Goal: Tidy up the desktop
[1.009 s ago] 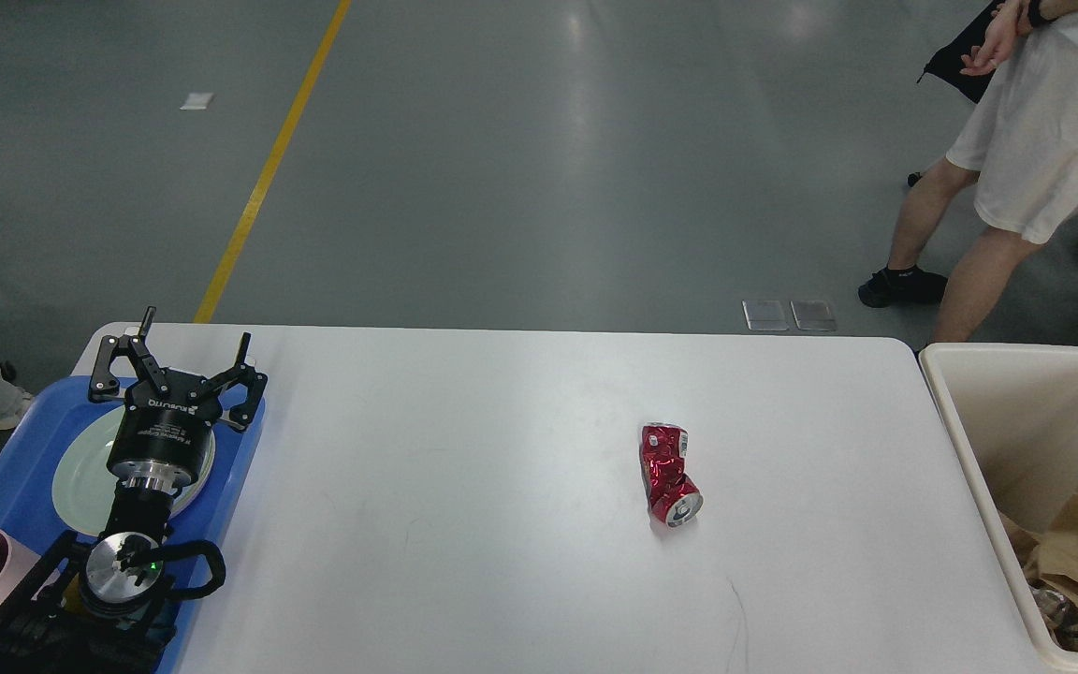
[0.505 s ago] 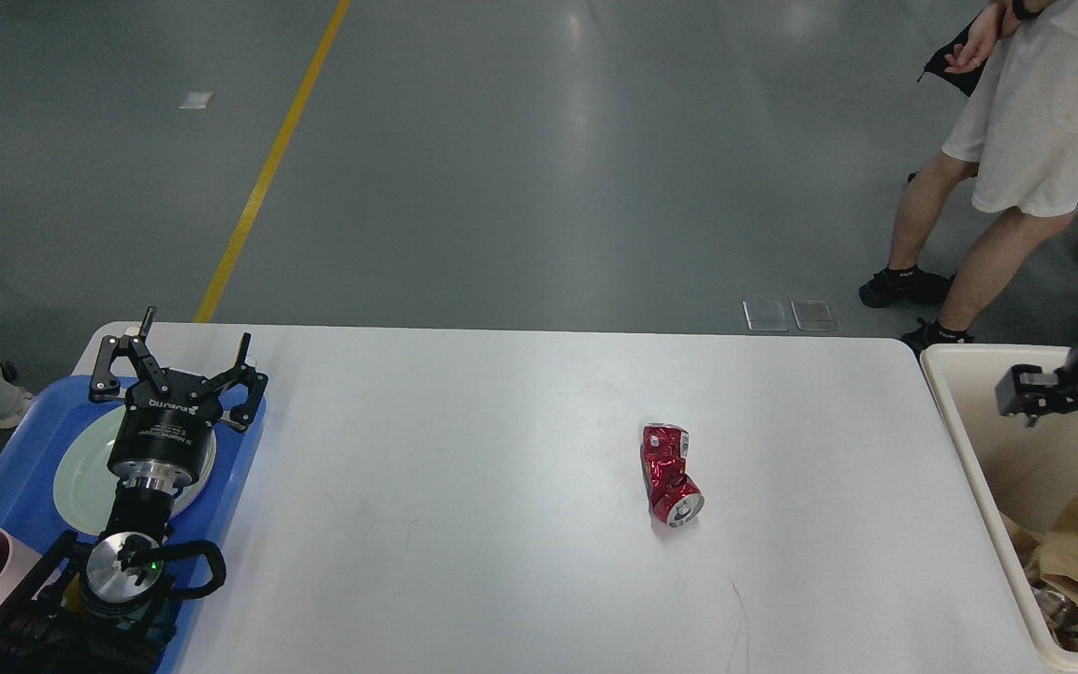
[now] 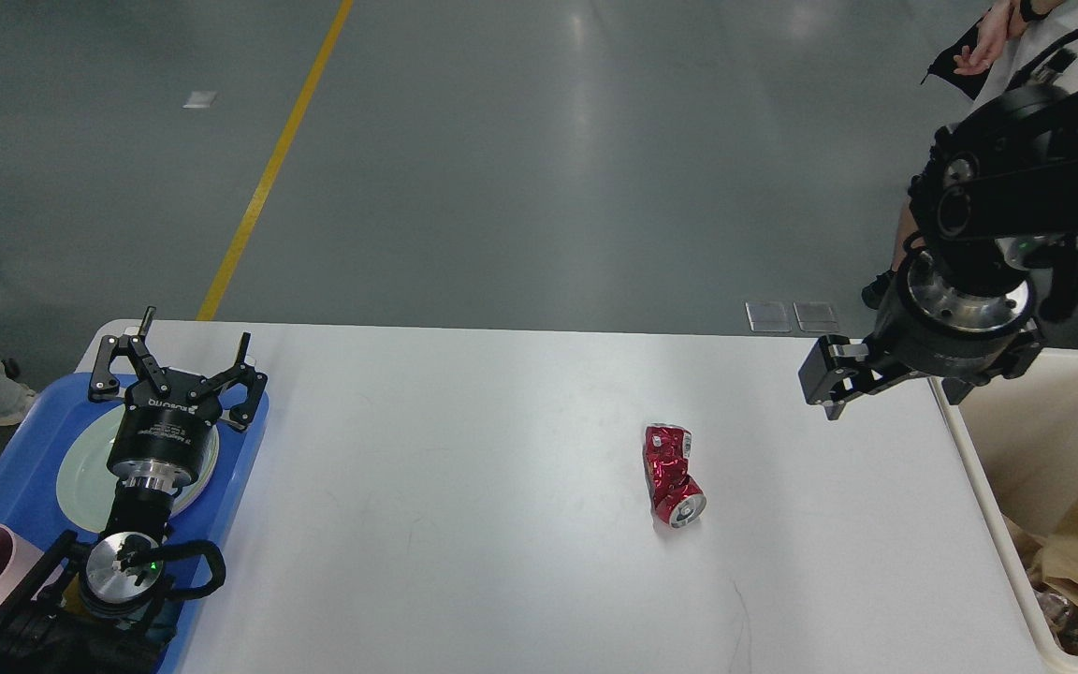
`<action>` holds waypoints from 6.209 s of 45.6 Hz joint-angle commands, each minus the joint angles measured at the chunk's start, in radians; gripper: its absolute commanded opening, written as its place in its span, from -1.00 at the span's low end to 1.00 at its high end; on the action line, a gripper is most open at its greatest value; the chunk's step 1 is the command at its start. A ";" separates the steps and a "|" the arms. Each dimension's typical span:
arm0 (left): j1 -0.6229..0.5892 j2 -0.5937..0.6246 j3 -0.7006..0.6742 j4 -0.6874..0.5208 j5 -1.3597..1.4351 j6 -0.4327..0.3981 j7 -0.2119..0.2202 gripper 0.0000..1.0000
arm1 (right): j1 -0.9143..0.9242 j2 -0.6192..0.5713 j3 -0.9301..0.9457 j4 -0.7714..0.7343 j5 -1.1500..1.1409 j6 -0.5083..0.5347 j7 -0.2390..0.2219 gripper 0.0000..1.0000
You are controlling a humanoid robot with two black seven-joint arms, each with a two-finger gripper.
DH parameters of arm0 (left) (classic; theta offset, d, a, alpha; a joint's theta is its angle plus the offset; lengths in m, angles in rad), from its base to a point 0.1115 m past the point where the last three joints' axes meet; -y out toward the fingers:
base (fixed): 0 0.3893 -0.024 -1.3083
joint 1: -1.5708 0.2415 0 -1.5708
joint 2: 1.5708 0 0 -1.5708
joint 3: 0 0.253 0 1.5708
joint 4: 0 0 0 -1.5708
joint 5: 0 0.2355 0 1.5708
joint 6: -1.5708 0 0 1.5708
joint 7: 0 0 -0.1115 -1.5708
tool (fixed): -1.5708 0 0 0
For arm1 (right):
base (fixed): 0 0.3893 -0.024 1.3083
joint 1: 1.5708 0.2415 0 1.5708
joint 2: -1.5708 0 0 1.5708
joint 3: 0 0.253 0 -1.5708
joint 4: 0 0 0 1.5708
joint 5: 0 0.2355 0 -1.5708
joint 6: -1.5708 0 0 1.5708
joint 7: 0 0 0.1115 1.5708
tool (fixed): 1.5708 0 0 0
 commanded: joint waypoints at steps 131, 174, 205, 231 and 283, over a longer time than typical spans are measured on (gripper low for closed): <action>0.000 0.000 0.000 0.000 0.001 -0.002 0.000 0.93 | -0.926 0.218 0.303 -0.652 -0.137 -0.449 -0.012 -1.00; 0.000 0.000 0.000 0.000 0.001 -0.002 0.000 0.93 | -0.108 -0.094 -0.315 0.003 0.032 -0.187 0.289 -1.00; 0.000 0.000 0.000 0.000 0.000 -0.002 0.000 0.93 | -1.201 -0.618 0.107 -0.975 -0.020 -0.317 0.290 -1.00; 0.000 0.000 0.000 0.000 0.000 -0.002 0.000 0.93 | -1.822 -0.229 0.342 -1.502 -0.003 -0.595 0.284 -1.00; 0.000 0.000 0.000 0.000 0.000 -0.002 0.000 0.93 | -1.757 -0.252 0.719 -1.499 -0.003 -0.719 0.299 1.00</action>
